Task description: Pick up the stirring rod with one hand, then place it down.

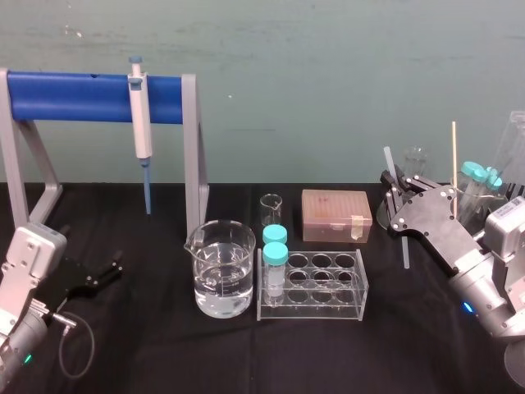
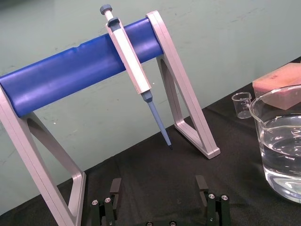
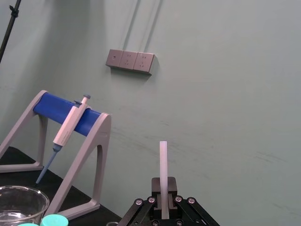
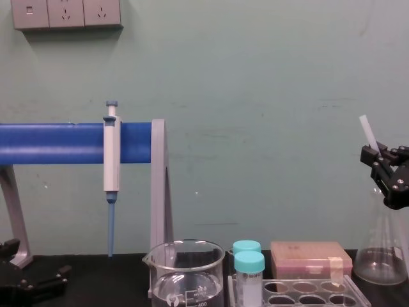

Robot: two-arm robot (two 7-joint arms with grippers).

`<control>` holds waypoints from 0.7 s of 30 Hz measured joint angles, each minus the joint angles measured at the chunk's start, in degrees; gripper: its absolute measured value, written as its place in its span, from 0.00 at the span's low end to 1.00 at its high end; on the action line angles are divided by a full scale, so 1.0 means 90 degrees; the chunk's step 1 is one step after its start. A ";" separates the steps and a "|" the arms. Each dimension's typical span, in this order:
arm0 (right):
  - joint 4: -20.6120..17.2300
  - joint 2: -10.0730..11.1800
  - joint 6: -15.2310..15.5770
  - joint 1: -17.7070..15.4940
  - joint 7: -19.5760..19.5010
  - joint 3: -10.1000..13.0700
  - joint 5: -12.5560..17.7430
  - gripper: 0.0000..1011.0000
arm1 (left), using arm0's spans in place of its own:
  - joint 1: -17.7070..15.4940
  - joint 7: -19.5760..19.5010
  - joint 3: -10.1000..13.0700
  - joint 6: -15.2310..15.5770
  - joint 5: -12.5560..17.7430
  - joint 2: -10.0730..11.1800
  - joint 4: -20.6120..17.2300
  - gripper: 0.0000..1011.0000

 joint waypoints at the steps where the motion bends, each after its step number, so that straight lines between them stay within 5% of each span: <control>1: 0.0000 0.0000 0.0000 0.0000 0.0000 0.0000 0.0000 0.07 | 0.0000 0.0000 0.0000 0.0000 0.0000 0.0000 0.0000 0.99; 8: 0.0013 -0.0005 -0.0014 0.0014 0.0096 0.0007 0.0006 0.07 | 0.0000 0.0000 0.0000 0.0000 0.0000 0.0000 0.0000 0.99; 21: 0.0285 0.0027 -0.0346 0.0280 0.0966 -0.0214 0.0378 0.07 | 0.0000 0.0000 0.0000 0.0000 0.0000 0.0000 0.0000 0.99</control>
